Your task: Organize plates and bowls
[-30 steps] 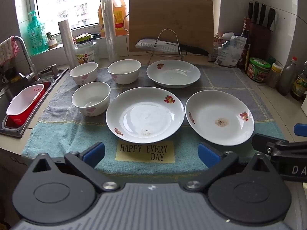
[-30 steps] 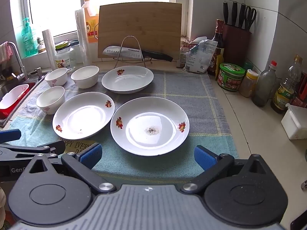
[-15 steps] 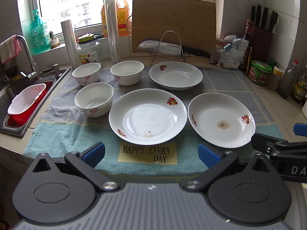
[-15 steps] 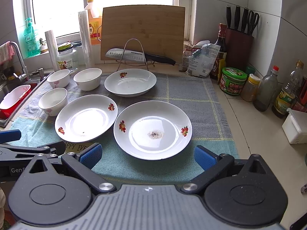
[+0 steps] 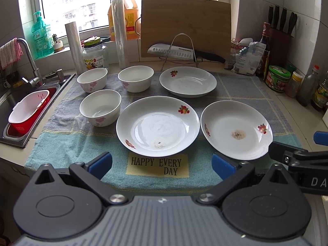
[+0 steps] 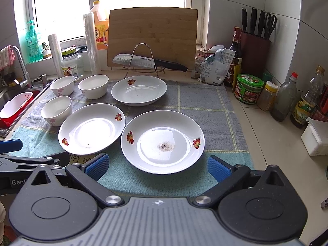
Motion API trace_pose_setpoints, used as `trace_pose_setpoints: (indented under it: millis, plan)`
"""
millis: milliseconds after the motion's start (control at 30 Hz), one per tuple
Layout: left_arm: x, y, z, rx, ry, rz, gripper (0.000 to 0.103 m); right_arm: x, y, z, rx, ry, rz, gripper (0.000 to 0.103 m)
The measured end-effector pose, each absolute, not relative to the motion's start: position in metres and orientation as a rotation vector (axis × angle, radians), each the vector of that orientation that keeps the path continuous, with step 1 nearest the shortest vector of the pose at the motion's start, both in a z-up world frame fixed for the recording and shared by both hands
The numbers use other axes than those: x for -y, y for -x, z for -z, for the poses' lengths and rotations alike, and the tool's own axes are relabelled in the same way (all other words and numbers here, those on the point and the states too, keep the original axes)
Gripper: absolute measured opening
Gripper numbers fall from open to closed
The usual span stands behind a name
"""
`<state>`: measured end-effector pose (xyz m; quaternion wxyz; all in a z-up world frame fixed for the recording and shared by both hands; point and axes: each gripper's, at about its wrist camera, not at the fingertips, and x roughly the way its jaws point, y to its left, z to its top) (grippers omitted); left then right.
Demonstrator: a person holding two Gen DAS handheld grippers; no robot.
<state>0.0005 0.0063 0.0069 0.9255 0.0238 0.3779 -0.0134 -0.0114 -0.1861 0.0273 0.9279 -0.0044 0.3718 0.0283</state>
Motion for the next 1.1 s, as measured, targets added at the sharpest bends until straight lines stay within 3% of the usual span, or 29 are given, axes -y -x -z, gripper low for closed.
trace_pose_setpoints:
  millis: [1100]
  plan:
    - [-0.0083, 0.0015, -0.0098, -0.769, -0.045, 0.025, 0.102, 0.1840, 0.0157, -0.0313, -0.739, 0.023, -0.061, 0.103]
